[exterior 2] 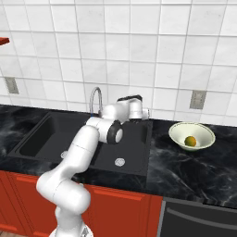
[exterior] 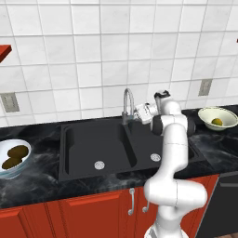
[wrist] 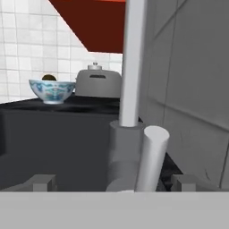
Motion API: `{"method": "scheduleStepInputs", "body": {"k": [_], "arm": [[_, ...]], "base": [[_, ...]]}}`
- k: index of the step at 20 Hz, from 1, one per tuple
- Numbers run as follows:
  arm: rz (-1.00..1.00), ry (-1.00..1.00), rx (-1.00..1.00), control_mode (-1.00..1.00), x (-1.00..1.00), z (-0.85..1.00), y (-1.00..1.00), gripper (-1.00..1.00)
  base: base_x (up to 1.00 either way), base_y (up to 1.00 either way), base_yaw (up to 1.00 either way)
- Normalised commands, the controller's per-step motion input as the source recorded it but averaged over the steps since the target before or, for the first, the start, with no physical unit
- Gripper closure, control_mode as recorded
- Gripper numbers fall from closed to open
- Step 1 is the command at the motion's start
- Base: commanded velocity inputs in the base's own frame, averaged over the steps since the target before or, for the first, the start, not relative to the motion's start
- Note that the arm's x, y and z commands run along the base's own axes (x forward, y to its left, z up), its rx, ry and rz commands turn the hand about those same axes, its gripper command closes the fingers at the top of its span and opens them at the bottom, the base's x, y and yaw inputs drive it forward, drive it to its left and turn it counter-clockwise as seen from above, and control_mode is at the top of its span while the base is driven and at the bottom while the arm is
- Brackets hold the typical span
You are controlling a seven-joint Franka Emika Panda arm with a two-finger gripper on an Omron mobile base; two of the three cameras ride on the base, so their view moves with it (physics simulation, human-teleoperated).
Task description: Pick the avocados from the sink and place them in one bowl. Place the orange in the other bowl. Then turn off the sink faucet.
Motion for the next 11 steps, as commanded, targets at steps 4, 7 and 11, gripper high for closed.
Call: {"method": "scheduleStepInputs", "body": {"k": [4,7,11], "arm": [[0.06,-0.01,-0.07,-1.00,-0.07,0.25,0.59,-1.00],[0.04,0.00,-0.08,-1.00,-0.01,0.13,0.61,-1.00],[0.02,0.00,-0.07,-1.00,0.00,0.00,0.65,-1.00]], "base": [[0.00,0.00,0.00],[0.00,0.00,0.00],[0.00,0.00,0.00]]}}
